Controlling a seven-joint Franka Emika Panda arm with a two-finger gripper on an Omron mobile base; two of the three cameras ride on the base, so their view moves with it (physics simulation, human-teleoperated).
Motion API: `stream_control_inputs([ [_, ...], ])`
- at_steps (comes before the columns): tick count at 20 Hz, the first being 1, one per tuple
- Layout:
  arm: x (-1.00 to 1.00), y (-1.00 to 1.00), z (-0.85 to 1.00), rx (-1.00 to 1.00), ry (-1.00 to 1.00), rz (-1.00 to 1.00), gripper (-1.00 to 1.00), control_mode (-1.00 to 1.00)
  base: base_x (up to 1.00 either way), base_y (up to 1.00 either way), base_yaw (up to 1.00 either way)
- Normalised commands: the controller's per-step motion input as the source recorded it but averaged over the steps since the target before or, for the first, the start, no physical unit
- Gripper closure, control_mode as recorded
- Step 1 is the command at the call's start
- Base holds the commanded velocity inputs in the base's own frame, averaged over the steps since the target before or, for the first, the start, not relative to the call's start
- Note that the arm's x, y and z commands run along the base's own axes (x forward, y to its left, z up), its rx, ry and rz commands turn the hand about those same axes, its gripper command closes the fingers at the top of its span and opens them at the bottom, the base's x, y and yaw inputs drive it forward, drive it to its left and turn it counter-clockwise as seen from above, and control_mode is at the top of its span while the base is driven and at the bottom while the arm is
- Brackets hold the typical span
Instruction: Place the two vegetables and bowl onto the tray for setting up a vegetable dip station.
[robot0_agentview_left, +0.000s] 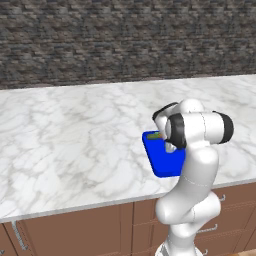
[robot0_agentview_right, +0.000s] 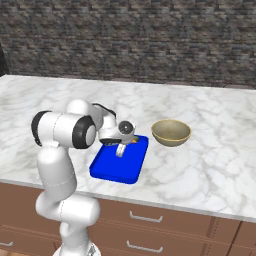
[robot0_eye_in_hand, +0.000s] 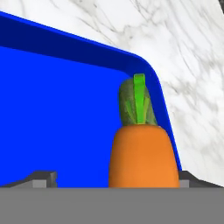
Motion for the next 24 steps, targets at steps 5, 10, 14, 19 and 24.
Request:
stream_control_inputs([
  [5, -0.1, -0.01, 0.22, 0.0, 0.0, 0.0, -1.0, -1.0, 0.0, 0.0, 0.0],
  [10, 0.0, 0.0, 0.15, 0.0, 0.03, 0.0, -1.0, -1.0, 0.0, 0.0, 0.0],
  [14, 0.0, 0.0, 0.09, 0.0, 0.14, 0.0, -1.0, -1.0, 0.0, 0.0, 0.0],
  [19, 0.0, 0.0, 0.1, 0.0, 0.1, 0.0, -1.0, -1.0, 0.0, 0.0, 0.0],
  [24, 0.0, -0.06, 0.17, 0.0, -0.08, 0.0, -1.0, -1.0, 0.0, 0.0, 0.0],
])
